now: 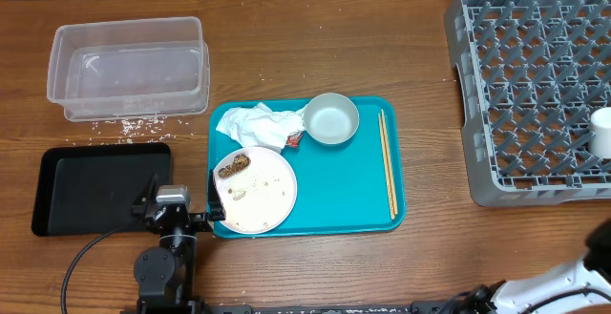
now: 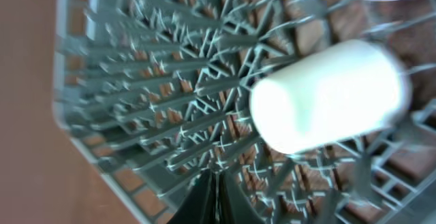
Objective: Sort waste into correct bins and load items into the dishwasher
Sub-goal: 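Set the white cup upside down in the rack and release it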
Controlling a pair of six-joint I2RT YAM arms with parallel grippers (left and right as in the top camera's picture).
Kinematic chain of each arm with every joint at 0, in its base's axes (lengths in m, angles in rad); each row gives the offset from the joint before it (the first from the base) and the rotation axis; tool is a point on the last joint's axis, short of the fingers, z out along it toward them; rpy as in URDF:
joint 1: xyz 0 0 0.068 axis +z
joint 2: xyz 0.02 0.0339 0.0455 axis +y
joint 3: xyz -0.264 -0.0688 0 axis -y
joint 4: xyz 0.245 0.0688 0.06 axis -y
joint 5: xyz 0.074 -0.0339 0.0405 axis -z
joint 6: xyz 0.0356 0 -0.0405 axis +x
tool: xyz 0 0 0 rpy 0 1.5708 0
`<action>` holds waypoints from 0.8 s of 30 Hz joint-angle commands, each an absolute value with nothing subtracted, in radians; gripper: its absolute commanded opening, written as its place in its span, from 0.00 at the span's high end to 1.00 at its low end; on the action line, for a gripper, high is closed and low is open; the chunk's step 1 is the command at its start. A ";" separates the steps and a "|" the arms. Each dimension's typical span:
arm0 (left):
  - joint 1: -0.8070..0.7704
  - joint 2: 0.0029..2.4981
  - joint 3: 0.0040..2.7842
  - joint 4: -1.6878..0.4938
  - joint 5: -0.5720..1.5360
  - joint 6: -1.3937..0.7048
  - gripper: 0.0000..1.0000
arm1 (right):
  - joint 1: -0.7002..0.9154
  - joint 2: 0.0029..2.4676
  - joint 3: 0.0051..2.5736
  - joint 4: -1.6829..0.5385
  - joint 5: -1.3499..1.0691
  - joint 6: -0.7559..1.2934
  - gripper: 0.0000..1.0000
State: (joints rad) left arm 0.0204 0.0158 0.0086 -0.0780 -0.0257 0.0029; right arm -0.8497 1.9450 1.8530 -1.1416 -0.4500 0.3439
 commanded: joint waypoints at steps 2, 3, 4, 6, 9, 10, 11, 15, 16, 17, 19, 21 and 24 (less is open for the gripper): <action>0.026 0.006 0.005 -0.076 -0.017 -0.003 0.00 | -0.712 1.961 1.843 -1.135 -0.068 0.458 0.94; 0.026 0.006 0.005 -0.076 -0.017 -0.003 0.00 | -0.692 1.964 1.840 -1.139 -0.003 0.492 0.94; 0.026 0.006 0.005 -0.076 -0.017 -0.003 0.00 | -0.674 1.967 1.838 -1.145 0.054 0.517 0.94; 0.026 0.006 0.005 -0.076 -0.017 -0.003 0.00 | -0.654 1.979 1.838 -1.152 0.115 0.528 0.94; 0.026 0.006 0.005 -0.076 -0.017 -0.003 0.00 | -0.649 2.007 1.838 -1.163 0.149 0.529 0.95; 0.026 0.006 0.005 -0.076 -0.017 -0.003 0.00 | -0.652 2.016 1.837 -1.167 0.156 0.529 0.96; 0.026 0.006 0.005 -0.076 -0.017 -0.003 0.00 | -0.656 2.024 1.837 -1.171 0.158 0.528 0.96; 0.026 0.006 0.005 -0.076 -0.017 -0.003 0.00 | -0.671 2.046 1.836 -1.182 0.155 0.528 0.96; 0.026 0.006 0.005 -0.076 -0.017 -0.003 0.00 | -0.671 2.050 1.836 -1.184 0.157 0.528 0.96; 0.026 0.006 0.005 -0.076 -0.017 -0.003 0.00 | -0.671 2.053 1.836 -1.185 0.157 0.528 0.96; 0.026 0.006 0.005 -0.076 -0.017 -0.003 0.00 | -0.671 2.054 1.837 -1.190 0.157 0.529 0.96; 0.026 0.006 0.005 -0.076 -0.017 -0.003 0.00 | -0.672 2.054 1.841 -1.203 0.159 0.533 0.96; 0.026 0.006 0.005 -0.076 -0.017 -0.003 0.00 | -0.680 2.052 1.870 -1.264 0.229 0.639 0.96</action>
State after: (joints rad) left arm 0.0204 0.0158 0.0090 -0.0784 -0.0261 0.0029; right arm -0.6670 2.0361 1.8435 -1.2327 0.1463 0.5446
